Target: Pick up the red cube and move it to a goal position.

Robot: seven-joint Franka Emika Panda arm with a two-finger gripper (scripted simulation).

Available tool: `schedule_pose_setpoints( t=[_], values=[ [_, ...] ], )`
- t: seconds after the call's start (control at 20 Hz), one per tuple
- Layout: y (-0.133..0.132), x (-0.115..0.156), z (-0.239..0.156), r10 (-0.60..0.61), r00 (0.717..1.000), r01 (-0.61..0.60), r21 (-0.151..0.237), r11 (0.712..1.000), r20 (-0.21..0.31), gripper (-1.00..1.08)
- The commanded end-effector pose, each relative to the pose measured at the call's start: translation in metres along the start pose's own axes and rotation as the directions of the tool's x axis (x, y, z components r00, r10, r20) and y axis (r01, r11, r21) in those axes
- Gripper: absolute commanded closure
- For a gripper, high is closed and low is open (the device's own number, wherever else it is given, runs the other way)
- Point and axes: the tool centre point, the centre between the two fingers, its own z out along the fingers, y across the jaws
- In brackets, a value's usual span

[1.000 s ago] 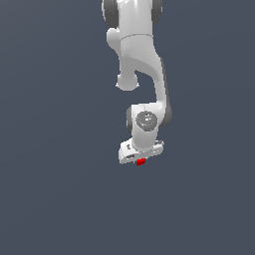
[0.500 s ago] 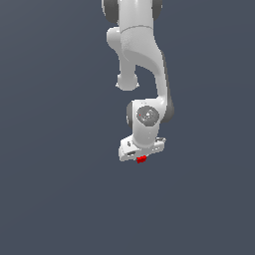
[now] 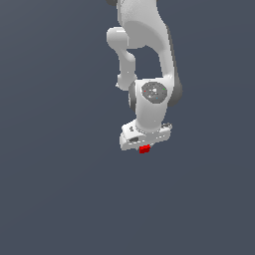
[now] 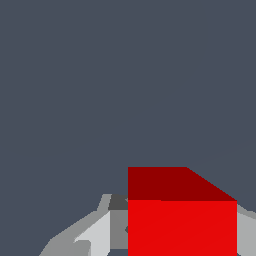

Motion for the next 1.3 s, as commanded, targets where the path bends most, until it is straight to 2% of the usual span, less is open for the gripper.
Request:
schedule_pose_setpoints(
  t=[0.0, 0.4, 0.7, 0.95, 1.25],
  values=[
    [-0.004, -0.003, -0.029, 0.000, 1.000, 0.000, 0.000, 1.000, -0.002, 1.08],
    [-0.016, -0.011, -0.125, 0.000, 1.000, 0.000, 0.000, 1.000, -0.002, 1.08],
    [-0.023, -0.014, -0.183, 0.000, 1.000, 0.000, 0.000, 1.000, -0.002, 1.08],
    [-0.027, -0.015, -0.214, 0.000, 1.000, 0.000, 0.000, 1.000, -0.002, 1.08],
    [-0.028, -0.015, -0.231, 0.000, 1.000, 0.000, 0.000, 1.000, -0.002, 1.08]
  ],
)
